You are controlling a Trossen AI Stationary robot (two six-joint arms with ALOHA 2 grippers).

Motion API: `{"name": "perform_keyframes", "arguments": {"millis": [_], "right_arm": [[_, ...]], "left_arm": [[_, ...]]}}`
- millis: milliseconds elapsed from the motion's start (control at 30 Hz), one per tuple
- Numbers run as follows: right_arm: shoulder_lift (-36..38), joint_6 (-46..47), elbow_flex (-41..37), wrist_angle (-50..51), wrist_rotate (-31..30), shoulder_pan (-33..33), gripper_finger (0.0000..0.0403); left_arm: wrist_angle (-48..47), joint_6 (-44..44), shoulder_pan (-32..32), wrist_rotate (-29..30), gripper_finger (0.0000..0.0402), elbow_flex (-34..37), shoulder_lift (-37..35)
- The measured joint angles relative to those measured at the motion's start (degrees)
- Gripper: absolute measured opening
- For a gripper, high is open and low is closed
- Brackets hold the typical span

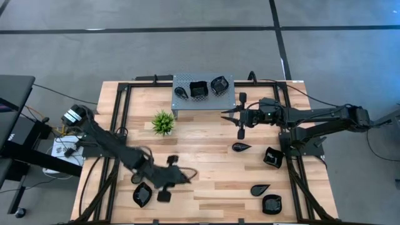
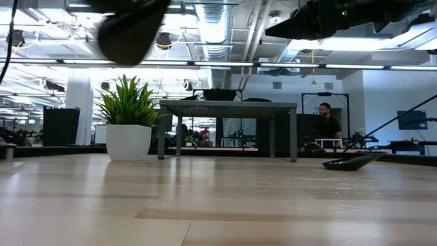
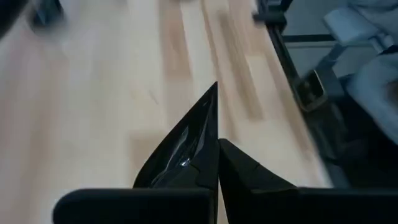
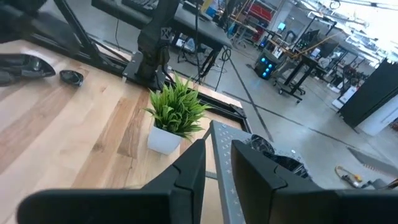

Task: Pick & Place Mini shaped plates
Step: Stack the black drop-shaped plate on top of the black drop-shaped plate on the shelf

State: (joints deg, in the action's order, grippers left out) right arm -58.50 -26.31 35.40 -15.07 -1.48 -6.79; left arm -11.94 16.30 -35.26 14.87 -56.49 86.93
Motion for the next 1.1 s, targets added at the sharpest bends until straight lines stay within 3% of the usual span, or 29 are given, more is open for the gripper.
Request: {"name": "perform_keyframes", "arguments": {"millis": [233,467,567,733,900,1100], "right_arm": [[-2.6,2.5,0.1,-0.6,0.1,0.0,0.0071],[-8.7,2.4,0.0,-0.6,0.1,0.1,0.0071],[-10.2,2.6,0.0,-0.5,0.0,0.8,0.0071],[-9.6,7.5,0.0,-0.4,0.0,3.3,0.0071],[-8.6,9.8,0.0,0.0,0.0,5.3,0.0071],[-8.7,10.8,0.0,2.2,0.0,6.5,0.0071]], "left_arm": [[-0.6,-36.3,16.3,-0.3,0.0004,-0.3,-9.2],[-3.9,-55.9,41.2,-1.3,0.0004,-0.3,-16.4],[-4.0,-60.6,53.0,-9.4,0.0004,-0.3,-16.4],[-4.3,-59.5,68.7,-24.8,0.0004,1.1,-12.7],[-1.3,-60.2,73.0,-31.6,0.0004,1.8,-9.1],[3.0,-66.9,71.1,-32.5,0.0004,3.8,-7.2]]}}
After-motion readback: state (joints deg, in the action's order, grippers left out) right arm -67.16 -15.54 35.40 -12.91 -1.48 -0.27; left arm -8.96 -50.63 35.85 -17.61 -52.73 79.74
